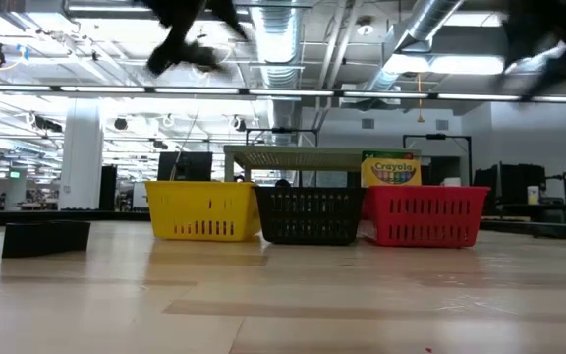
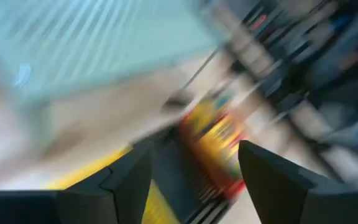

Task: Pick & Place Office Desk Supplies
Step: Put the black rubber band into the black bin

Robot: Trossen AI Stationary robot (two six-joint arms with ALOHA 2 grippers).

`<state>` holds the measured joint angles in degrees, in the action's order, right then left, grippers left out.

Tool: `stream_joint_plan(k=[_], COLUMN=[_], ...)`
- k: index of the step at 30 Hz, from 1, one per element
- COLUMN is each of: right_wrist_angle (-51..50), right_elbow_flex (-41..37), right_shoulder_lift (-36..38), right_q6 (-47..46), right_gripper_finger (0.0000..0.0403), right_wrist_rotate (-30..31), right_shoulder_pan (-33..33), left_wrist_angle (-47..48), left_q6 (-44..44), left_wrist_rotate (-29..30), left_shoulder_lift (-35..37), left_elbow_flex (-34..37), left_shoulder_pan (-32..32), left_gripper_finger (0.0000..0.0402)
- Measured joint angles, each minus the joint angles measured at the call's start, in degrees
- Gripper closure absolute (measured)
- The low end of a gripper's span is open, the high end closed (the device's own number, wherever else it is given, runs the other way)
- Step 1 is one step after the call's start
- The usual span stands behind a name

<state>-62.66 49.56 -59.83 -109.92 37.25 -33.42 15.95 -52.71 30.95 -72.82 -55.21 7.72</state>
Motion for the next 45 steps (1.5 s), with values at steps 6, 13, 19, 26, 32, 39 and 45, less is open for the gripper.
stream_joint_plan(k=[6,13,19,26,32,39,45], right_wrist_angle=[-21.5,-22.4,-16.0,-6.8,-7.9,-5.9,-1.1], right_elbow_flex=[-0.1,0.0,0.0,-0.1,-0.2,-4.7,-11.7], right_shoulder_lift=[-3.3,0.9,3.2,1.5,-1.1,-4.3,-6.6], right_q6=[-6.2,5.0,13.8,20.1,14.8,2.3,-6.0], right_gripper_finger=[0.0244,0.0244,0.0244,0.0244,0.0244,0.0244,0.0244], right_wrist_rotate=[-11.6,-13.3,-10.7,-9.2,-13.7,-18.5,-25.8], right_shoulder_pan=[6.0,22.3,38.6,56.6,68.2,70.7,69.2], left_wrist_angle=[-11.7,-17.8,-19.2,-20.4,-22.1,-22.5,-22.5], left_q6=[8.1,10.7,10.6,10.5,10.5,10.5,10.5], left_wrist_rotate=[5.8,6.8,6.8,6.7,6.7,6.7,6.0], left_shoulder_lift=[5.6,6.2,4.9,4.0,3.8,3.8,3.8], left_elbow_flex=[0.0,0.0,-0.1,0.1,0.0,0.0,0.0], left_shoulder_pan=[1.5,1.2,1.2,1.4,2.0,2.0,2.0], left_gripper_finger=[0.0181,0.0179,0.0178,0.018,0.0181,0.0181,0.0181])
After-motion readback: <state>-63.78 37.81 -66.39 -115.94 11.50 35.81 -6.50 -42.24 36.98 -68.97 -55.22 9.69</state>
